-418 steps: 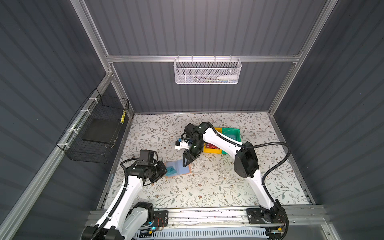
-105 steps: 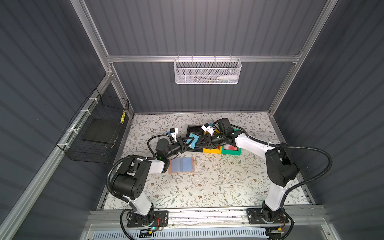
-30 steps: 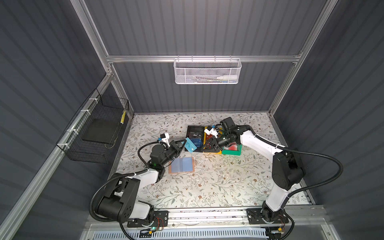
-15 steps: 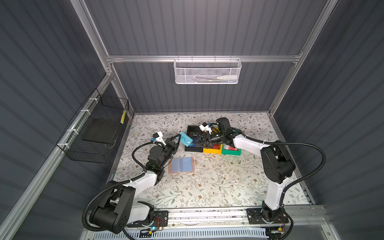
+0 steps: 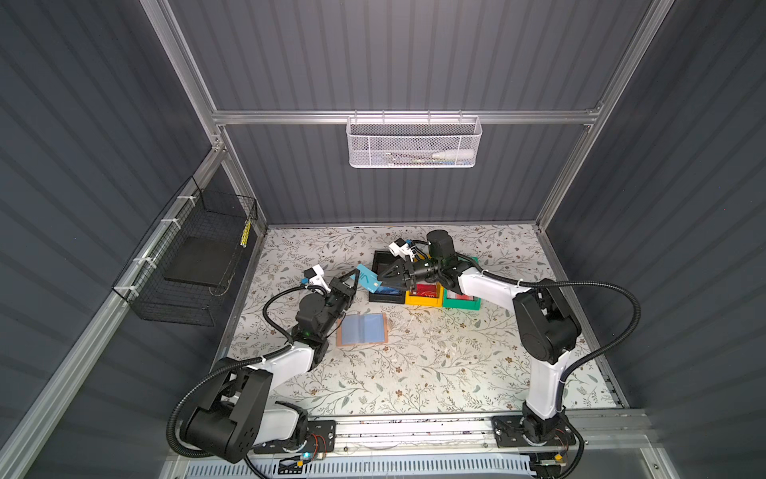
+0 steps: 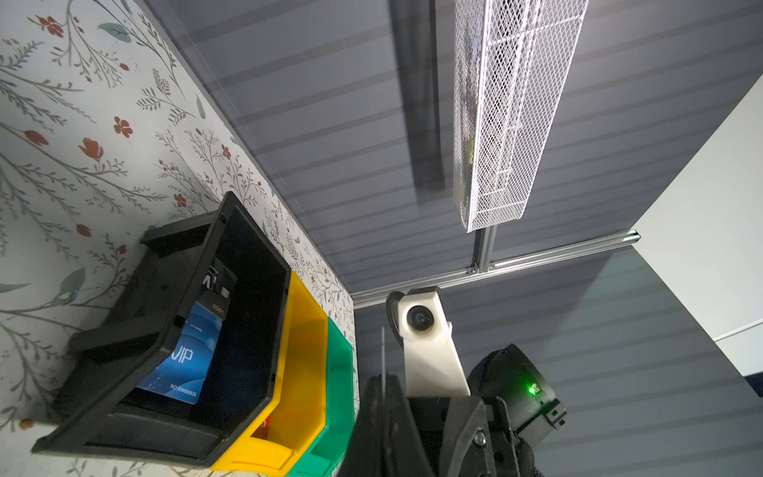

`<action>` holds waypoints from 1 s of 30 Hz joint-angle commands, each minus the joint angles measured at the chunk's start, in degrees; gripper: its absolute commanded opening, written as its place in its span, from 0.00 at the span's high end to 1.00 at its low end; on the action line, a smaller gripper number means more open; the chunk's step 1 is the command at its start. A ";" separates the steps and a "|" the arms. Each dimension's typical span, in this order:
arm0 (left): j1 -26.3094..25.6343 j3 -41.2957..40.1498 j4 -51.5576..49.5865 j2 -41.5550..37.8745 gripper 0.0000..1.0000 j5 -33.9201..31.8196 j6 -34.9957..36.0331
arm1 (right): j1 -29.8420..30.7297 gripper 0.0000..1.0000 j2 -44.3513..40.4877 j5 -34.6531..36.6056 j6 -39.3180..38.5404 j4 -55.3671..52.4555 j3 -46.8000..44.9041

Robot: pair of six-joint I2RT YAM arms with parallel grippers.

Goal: Take the credit cards out of the card holder
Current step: Pass the credit card.

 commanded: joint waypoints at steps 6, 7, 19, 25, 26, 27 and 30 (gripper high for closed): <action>-0.43 -0.93 0.63 -0.25 1.00 -0.83 1.37 | 2.41 0.74 3.02 -2.51 2.78 3.84 2.69; -0.43 -0.92 0.62 -0.25 1.00 -0.66 1.37 | 2.46 0.76 3.13 -2.69 2.96 4.16 2.64; -0.43 -1.10 -2.37 -1.53 0.98 0.94 2.14 | 2.35 0.97 2.67 -7.08 -1.03 -1.38 3.93; -0.44 -0.25 -7.96 -3.64 0.76 1.96 4.37 | 2.36 1.00 2.88 -7.84 -27.00 -36.62 13.37; -0.43 -0.07 -8.92 -3.99 0.72 2.40 4.87 | 2.34 1.00 3.44 -6.70 -34.29 -46.91 16.71; -0.43 0.12 -10.00 -4.43 0.71 2.63 5.52 | 2.28 1.00 4.01 -5.10 -40.89 -55.92 19.99; -0.43 1.21 -14.23 -6.10 0.69 2.90 7.89 | 1.60 1.00 5.86 -1.36 -56.75 -76.02 28.45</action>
